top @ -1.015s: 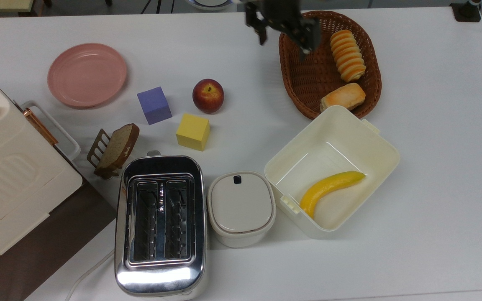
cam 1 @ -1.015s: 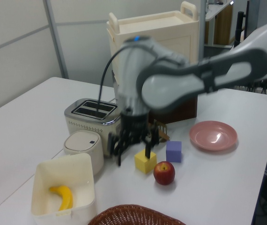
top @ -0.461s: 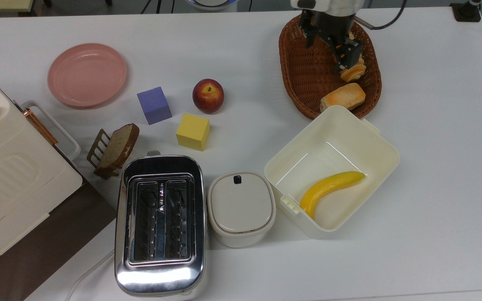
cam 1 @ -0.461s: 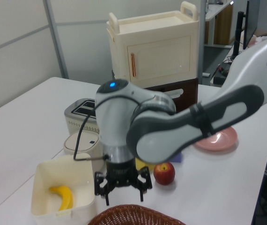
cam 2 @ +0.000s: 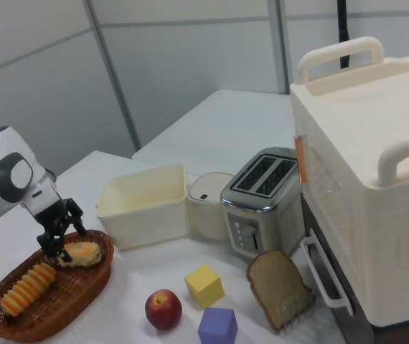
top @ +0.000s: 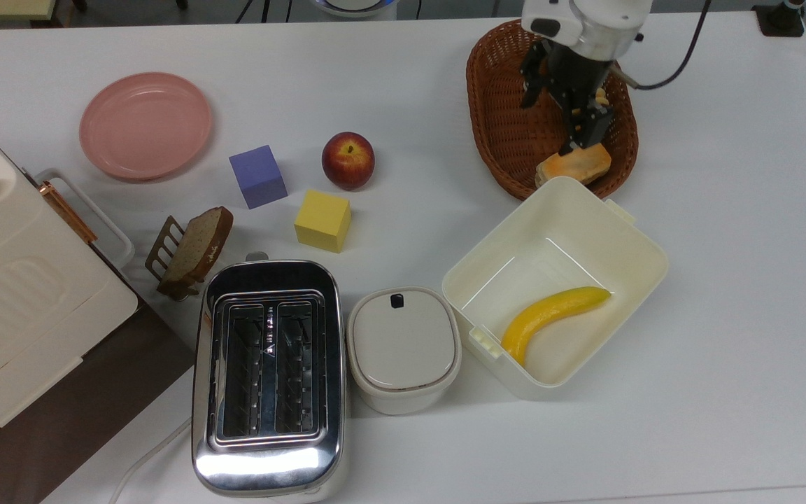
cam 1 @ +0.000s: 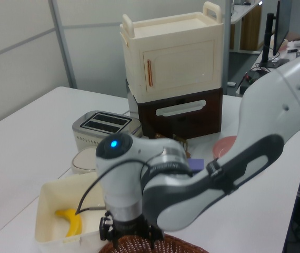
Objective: Put the bread on the table
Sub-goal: 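Close the gripper on the small golden bun in the basket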
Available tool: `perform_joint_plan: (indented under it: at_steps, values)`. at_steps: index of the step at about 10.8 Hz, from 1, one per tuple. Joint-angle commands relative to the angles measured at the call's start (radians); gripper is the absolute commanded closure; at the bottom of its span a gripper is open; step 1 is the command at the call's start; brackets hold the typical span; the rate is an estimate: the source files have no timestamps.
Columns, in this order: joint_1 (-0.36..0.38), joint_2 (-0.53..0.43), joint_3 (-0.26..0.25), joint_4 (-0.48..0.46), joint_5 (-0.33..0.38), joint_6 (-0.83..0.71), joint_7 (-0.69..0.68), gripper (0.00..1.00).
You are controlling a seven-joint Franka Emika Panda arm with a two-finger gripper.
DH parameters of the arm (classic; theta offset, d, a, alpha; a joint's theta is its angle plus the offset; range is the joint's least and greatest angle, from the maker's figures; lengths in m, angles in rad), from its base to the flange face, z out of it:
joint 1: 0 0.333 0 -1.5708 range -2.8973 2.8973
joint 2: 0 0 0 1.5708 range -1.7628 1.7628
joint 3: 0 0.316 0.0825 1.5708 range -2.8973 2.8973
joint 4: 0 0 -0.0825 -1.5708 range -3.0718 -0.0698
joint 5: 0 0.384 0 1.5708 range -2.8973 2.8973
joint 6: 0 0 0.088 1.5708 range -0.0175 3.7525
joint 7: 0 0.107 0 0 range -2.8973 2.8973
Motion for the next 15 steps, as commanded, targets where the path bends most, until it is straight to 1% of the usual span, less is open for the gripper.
perform_joint_plan:
  at_steps: [1, 7, 11, 12, 15]
  values:
    - [0.032, 0.049, -0.016, 0.007, -0.102, 0.067, 0.094, 0.00]
    - [0.044, 0.077, -0.006, 0.011, -0.119, 0.079, 0.099, 0.00]
    - [0.044, 0.108, 0.004, 0.017, -0.160, 0.120, 0.091, 0.00]
    - [0.044, 0.109, 0.004, 0.017, -0.183, 0.129, 0.091, 0.00]
    - [0.041, 0.128, 0.021, 0.017, -0.198, 0.137, 0.091, 0.00]
